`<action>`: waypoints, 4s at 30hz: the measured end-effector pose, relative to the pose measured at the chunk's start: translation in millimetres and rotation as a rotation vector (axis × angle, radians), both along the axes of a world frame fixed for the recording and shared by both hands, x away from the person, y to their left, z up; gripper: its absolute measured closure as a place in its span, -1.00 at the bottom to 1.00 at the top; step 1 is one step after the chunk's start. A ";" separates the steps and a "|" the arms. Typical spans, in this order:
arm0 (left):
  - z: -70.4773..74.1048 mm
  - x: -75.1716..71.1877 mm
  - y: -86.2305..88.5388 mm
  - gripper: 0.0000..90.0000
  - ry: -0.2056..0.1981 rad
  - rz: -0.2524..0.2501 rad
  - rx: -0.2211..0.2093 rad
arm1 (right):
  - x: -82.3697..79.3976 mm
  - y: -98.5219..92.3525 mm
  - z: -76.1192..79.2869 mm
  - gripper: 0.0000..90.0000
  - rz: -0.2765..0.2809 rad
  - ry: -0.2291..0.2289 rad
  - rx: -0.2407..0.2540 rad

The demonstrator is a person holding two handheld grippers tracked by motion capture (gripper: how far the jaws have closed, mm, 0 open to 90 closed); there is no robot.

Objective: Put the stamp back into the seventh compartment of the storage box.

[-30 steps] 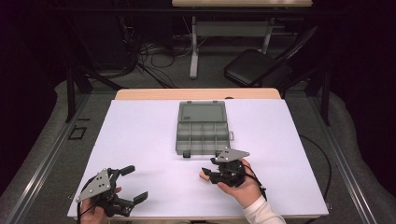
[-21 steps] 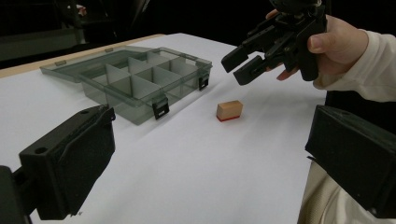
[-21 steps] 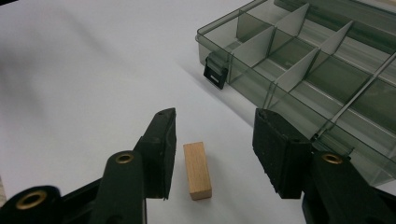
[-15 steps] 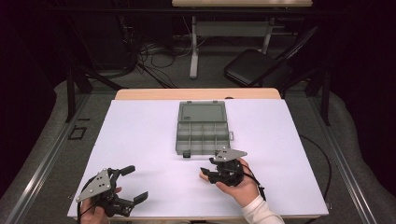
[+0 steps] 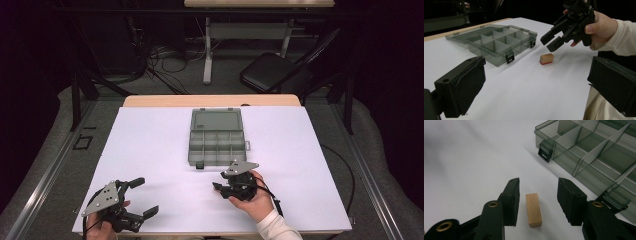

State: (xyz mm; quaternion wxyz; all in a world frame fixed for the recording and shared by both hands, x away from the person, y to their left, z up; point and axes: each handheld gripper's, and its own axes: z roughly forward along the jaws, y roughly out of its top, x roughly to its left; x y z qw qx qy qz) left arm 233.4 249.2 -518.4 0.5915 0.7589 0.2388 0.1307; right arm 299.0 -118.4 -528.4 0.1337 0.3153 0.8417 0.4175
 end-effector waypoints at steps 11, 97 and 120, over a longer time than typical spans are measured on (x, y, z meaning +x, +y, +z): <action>0.0 -0.1 0.0 -0.97 -0.001 -0.001 0.002 | 0.3 4.3 -5.9 0.37 0.034 0.002 -0.055; -0.2 0.4 0.3 -0.97 -0.002 0.003 0.008 | -4.9 -3.8 0.1 0.69 0.026 -0.030 -0.024; -0.1 0.1 0.2 -0.97 -0.005 0.002 0.005 | -8.8 -7.6 16.4 0.69 -0.007 -0.045 0.028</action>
